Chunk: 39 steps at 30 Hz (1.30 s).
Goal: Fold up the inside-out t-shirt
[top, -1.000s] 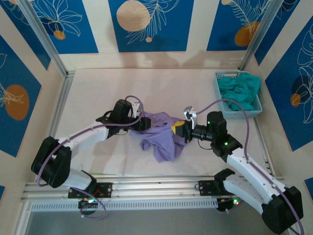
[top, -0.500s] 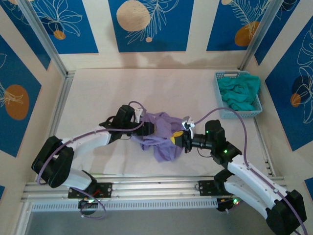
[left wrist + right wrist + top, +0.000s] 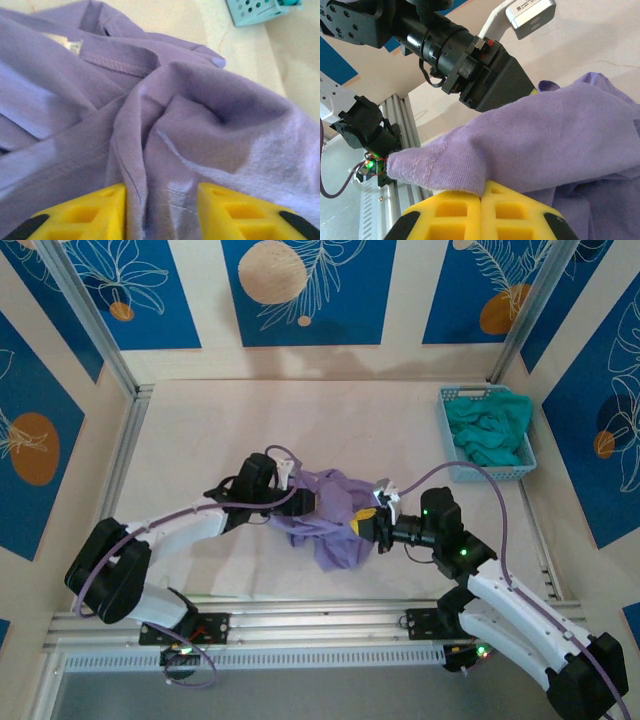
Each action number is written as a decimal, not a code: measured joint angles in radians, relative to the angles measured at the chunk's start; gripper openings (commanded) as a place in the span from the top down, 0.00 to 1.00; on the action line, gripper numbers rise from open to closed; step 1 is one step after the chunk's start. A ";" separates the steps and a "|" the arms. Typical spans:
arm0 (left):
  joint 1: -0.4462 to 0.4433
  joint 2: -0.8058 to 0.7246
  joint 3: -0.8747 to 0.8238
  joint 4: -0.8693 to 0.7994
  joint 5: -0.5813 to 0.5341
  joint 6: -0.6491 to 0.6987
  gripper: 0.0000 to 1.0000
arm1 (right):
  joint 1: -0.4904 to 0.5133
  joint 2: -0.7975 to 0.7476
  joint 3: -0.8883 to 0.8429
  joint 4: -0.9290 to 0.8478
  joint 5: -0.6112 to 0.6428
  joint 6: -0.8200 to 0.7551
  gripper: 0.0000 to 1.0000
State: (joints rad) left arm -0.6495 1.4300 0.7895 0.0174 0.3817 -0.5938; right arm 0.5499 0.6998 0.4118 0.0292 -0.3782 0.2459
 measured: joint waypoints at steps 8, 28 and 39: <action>-0.026 -0.106 0.012 -0.113 -0.095 0.060 0.48 | 0.000 -0.002 0.000 -0.018 0.012 -0.004 1.00; -0.060 -0.014 0.034 -0.115 -0.061 0.095 0.56 | 0.000 -0.002 0.000 -0.023 0.012 -0.004 1.00; -0.053 0.013 0.065 -0.111 -0.069 0.109 1.00 | -0.003 -0.014 0.000 -0.029 0.013 -0.008 1.00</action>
State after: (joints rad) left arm -0.7021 1.4429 0.8547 -0.0940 0.3122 -0.4843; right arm 0.5472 0.6857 0.4118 -0.0002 -0.3653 0.2382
